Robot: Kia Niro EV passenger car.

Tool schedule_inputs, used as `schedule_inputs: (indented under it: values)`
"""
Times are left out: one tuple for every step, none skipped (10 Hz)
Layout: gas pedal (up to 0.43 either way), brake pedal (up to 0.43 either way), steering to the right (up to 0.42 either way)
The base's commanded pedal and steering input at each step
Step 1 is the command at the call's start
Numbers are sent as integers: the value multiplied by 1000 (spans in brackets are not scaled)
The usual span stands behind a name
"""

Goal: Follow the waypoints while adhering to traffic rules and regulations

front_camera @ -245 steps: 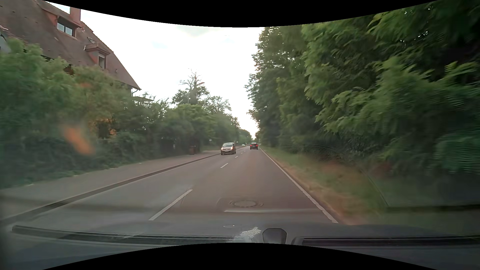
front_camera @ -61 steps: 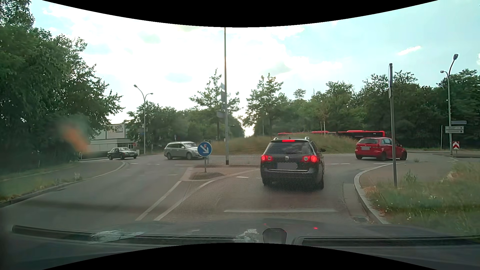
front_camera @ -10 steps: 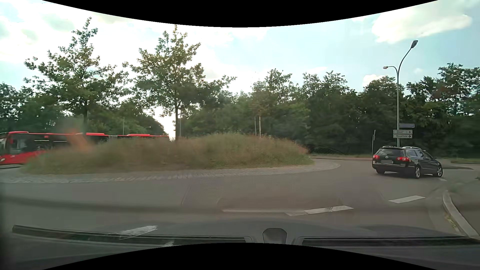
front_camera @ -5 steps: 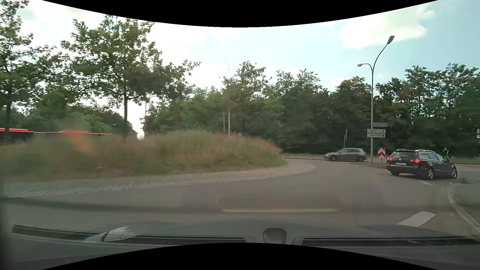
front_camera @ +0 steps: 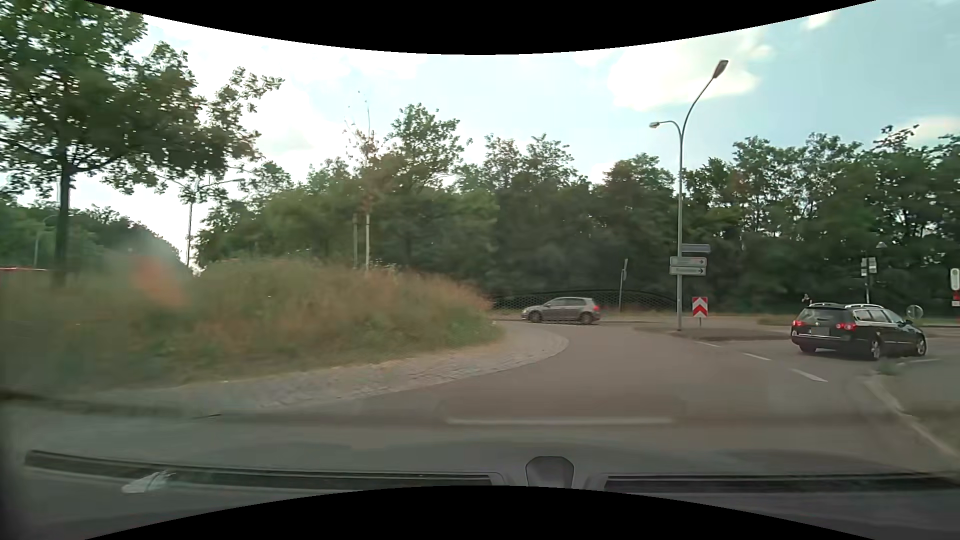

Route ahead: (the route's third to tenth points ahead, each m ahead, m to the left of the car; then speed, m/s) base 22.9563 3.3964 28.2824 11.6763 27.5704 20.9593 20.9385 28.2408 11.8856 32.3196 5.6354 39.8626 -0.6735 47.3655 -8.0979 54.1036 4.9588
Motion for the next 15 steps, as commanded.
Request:
schedule_inputs:
  values:
    - [209, 0, 265]
    - [189, 0, 262]
    - [157, 0, 261]
    - [150, 0, 260]
    - [150, 0, 255]
    - [150, 0, 247]
    - [138, 0, 236]
    - [118, 0, 215]
    - [98, 0, 186]
    - [79, 0, 151]
    - [59, 0, 117]
    - [39, 0, 87]
    - [28, 0, 64]
    - [20, 0, 29]
    - [20, 0, -3]
